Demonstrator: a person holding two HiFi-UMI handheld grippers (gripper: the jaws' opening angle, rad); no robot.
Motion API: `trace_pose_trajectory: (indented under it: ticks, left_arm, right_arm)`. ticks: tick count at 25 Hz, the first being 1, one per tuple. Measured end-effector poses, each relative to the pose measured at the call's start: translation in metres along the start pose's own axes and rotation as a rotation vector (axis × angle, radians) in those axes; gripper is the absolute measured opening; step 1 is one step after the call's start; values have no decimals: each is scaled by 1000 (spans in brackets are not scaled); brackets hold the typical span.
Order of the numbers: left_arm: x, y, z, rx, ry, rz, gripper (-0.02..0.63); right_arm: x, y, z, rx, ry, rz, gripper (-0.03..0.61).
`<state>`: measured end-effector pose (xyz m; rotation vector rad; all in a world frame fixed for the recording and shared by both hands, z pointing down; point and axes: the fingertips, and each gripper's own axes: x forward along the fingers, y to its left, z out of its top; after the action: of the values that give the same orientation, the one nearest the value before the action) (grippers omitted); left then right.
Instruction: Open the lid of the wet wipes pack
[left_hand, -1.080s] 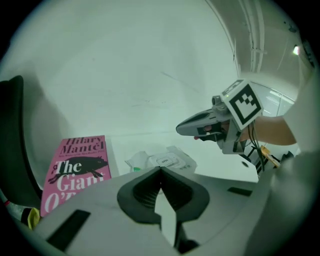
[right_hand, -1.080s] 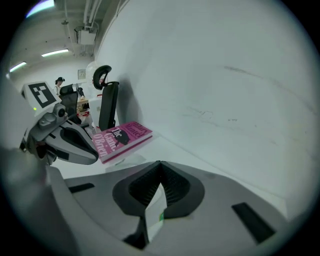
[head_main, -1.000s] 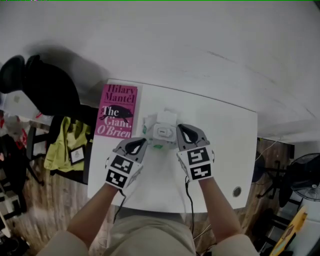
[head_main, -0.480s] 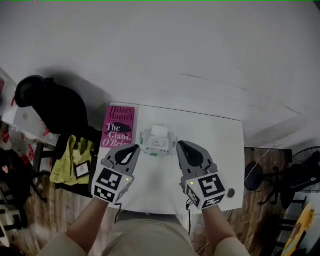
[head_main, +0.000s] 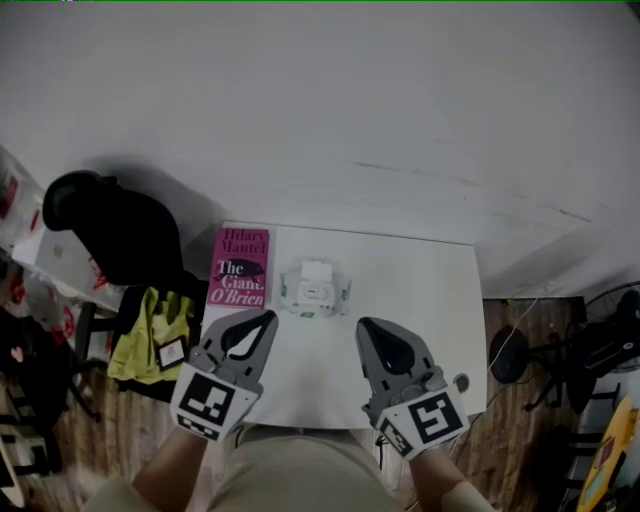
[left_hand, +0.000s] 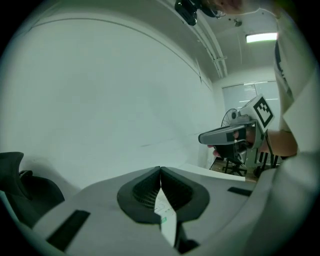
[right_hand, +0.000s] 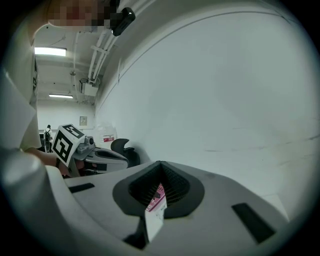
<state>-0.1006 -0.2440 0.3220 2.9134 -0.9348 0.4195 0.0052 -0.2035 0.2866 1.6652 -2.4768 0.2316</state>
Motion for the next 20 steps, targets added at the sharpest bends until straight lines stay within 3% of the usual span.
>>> trace_pose_trajectory:
  ticks: [6, 20]
  left_arm:
    - [-17, -6, 0, 0, -12, -1, 21]
    - [0, 8, -10, 24, 26, 1, 21]
  right_arm:
    - [-18, -1, -12, 9, 10, -22, 23]
    - [-17, -10, -27, 9, 64, -55, 23]
